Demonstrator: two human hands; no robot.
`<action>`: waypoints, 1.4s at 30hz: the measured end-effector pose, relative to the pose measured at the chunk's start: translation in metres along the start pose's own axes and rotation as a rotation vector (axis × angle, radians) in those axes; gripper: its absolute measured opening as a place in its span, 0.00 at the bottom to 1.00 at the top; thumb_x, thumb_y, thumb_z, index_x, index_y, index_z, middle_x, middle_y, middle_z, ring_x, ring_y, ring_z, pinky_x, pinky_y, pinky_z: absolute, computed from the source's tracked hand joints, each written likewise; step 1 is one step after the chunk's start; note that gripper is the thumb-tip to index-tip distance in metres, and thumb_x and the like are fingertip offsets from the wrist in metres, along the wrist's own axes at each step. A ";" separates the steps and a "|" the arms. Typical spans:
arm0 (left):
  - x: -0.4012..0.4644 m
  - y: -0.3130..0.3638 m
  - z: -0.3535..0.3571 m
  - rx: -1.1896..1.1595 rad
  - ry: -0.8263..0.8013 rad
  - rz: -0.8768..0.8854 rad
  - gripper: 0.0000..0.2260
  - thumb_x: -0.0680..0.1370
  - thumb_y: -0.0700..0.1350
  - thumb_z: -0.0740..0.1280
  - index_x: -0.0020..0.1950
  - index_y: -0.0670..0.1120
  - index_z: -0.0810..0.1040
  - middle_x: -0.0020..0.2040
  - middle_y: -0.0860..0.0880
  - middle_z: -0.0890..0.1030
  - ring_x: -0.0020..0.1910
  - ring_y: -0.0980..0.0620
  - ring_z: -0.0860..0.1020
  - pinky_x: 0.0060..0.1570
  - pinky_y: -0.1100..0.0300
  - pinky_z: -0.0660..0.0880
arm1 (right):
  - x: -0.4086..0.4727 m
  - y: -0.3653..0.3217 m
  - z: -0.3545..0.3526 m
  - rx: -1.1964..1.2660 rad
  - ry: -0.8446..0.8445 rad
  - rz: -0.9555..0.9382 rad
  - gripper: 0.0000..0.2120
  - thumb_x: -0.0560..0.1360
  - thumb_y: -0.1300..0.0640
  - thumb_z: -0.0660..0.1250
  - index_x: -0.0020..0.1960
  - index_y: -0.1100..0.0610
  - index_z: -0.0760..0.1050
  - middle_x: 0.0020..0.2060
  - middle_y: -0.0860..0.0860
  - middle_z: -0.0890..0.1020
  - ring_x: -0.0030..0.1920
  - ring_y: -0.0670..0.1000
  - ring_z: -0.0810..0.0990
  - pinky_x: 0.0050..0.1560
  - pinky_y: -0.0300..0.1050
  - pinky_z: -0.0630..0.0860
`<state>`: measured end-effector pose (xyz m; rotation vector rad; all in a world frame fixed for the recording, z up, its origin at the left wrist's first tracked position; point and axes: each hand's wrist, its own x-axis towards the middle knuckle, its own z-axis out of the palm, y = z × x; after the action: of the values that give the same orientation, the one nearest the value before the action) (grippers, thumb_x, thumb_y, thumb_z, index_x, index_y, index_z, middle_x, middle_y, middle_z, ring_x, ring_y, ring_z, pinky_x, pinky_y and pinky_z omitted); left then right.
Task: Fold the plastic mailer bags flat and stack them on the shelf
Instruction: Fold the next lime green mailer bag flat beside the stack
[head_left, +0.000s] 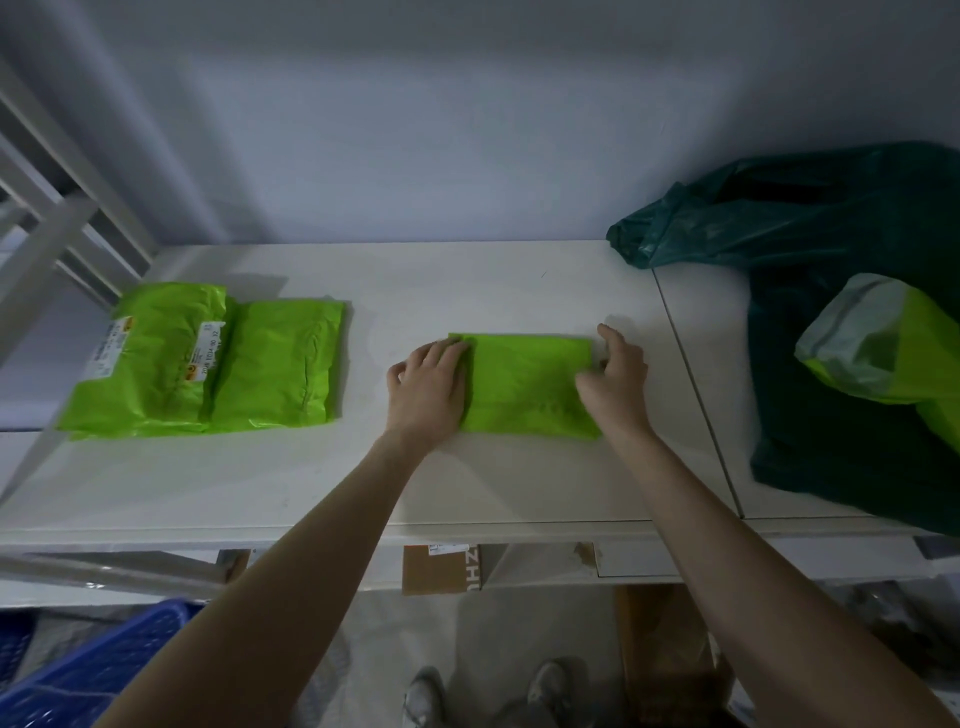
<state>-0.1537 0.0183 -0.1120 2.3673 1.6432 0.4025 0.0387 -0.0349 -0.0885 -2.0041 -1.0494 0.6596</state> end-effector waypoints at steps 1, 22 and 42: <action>0.000 0.001 -0.003 -0.100 0.029 -0.037 0.18 0.81 0.45 0.54 0.71 0.51 0.66 0.71 0.54 0.67 0.71 0.53 0.61 0.66 0.53 0.55 | 0.001 -0.001 -0.002 0.001 0.050 -0.039 0.27 0.70 0.69 0.60 0.69 0.61 0.66 0.63 0.60 0.68 0.64 0.59 0.64 0.68 0.48 0.61; 0.017 0.041 0.002 0.141 -0.090 0.156 0.38 0.67 0.56 0.33 0.72 0.52 0.64 0.70 0.54 0.69 0.66 0.51 0.68 0.61 0.55 0.63 | 0.003 -0.018 0.038 -0.813 -0.133 -0.430 0.16 0.80 0.53 0.51 0.64 0.54 0.70 0.61 0.51 0.71 0.60 0.56 0.67 0.54 0.53 0.66; 0.005 0.012 0.010 0.009 -0.077 0.077 0.33 0.76 0.62 0.39 0.77 0.47 0.53 0.76 0.50 0.59 0.74 0.50 0.58 0.73 0.49 0.46 | -0.003 0.011 0.016 -0.816 -0.130 -0.321 0.28 0.81 0.45 0.46 0.77 0.58 0.50 0.76 0.52 0.55 0.75 0.51 0.55 0.73 0.57 0.50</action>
<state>-0.1377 0.0183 -0.1165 2.4270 1.5270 0.3144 0.0302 -0.0355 -0.1070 -2.3776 -1.8882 0.1862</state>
